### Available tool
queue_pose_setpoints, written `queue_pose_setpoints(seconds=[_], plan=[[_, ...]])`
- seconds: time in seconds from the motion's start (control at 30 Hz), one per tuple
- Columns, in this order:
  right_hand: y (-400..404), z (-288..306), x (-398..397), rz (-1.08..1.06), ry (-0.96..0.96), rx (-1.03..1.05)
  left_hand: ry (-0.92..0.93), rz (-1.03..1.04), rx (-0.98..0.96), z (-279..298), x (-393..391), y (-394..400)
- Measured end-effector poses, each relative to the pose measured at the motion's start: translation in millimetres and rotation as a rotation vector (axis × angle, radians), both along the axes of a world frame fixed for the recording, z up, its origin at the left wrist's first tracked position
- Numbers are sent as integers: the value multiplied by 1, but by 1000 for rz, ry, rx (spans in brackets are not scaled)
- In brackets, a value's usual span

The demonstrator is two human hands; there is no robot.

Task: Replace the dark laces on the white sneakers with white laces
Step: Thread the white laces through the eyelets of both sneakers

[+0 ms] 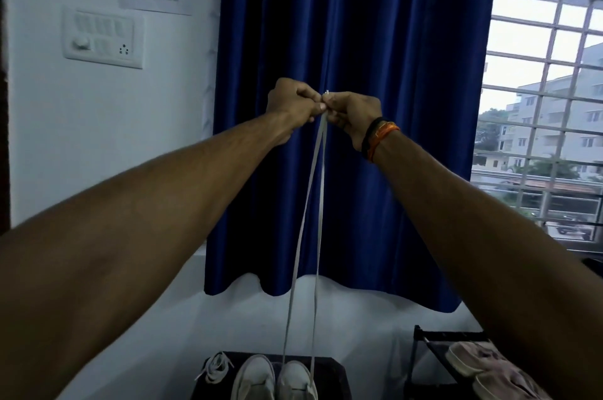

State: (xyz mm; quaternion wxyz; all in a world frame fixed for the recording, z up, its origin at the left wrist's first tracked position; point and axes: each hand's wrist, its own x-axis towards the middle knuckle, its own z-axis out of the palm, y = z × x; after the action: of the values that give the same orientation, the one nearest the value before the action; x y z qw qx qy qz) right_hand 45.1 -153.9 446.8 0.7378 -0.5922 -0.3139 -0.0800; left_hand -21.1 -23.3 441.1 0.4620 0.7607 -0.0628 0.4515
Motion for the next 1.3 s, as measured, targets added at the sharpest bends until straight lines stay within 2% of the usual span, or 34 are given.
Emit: queue_pose_setpoints(seconds=[0.33,0.47,0.63,0.73,0.97,1.1,1.3], plan=[[-9,6,-5,-71,4,-20,-12,77,87,16,4,-7],[-7,13,-10,-179,9,-79,-8,86,76,16,5,-8],[-5,18,-8,-361,-158,-166,3,32,-32,15,2,-11],[0,13,-2,-419,-194,-177,15,19,-58,7,5,-14],[11,8,-2,-357,-206,-218,16,58,-92,-36,27,-16],[11,1,-3,-379,-223,-267,-6,73,-100,-34,26,-9],[8,-24,-7,-248,-196,-142,7,38,-101,-34,22,-3]])
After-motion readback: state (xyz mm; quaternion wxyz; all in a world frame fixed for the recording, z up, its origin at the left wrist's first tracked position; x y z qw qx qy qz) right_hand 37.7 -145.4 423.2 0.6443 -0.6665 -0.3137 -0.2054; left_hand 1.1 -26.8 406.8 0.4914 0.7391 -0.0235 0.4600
